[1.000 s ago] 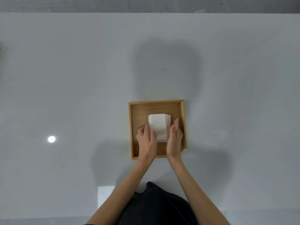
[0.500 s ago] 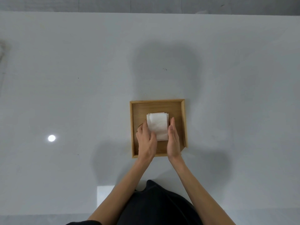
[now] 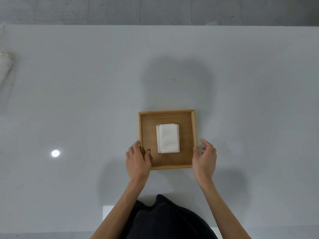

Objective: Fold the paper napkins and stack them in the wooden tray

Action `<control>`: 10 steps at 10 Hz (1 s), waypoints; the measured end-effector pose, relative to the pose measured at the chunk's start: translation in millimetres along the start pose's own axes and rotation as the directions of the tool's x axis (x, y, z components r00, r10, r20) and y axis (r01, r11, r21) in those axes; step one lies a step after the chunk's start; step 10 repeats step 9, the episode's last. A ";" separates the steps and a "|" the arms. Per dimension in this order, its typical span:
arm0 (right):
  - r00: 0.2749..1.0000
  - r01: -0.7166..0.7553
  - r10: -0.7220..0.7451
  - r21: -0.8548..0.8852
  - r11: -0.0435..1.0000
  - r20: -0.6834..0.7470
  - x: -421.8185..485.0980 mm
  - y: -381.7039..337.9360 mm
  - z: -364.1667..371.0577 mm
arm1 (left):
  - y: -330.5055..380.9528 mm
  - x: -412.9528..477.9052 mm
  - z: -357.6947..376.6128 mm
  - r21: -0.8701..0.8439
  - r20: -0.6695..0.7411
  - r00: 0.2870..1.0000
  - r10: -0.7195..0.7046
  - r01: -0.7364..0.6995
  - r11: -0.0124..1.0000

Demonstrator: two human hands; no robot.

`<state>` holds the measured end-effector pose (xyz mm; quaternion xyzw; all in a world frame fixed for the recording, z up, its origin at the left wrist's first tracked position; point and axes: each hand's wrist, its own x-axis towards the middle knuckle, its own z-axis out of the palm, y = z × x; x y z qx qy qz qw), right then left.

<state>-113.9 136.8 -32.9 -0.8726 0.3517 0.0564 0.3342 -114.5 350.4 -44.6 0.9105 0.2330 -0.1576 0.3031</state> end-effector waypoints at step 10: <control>0.943 0.325 -0.309 -0.142 0.935 0.125 45.3 -54.0 -32.5 | 38.1 60.9 -73.6 -0.013 0.136 0.943 0.305 -0.306 0.952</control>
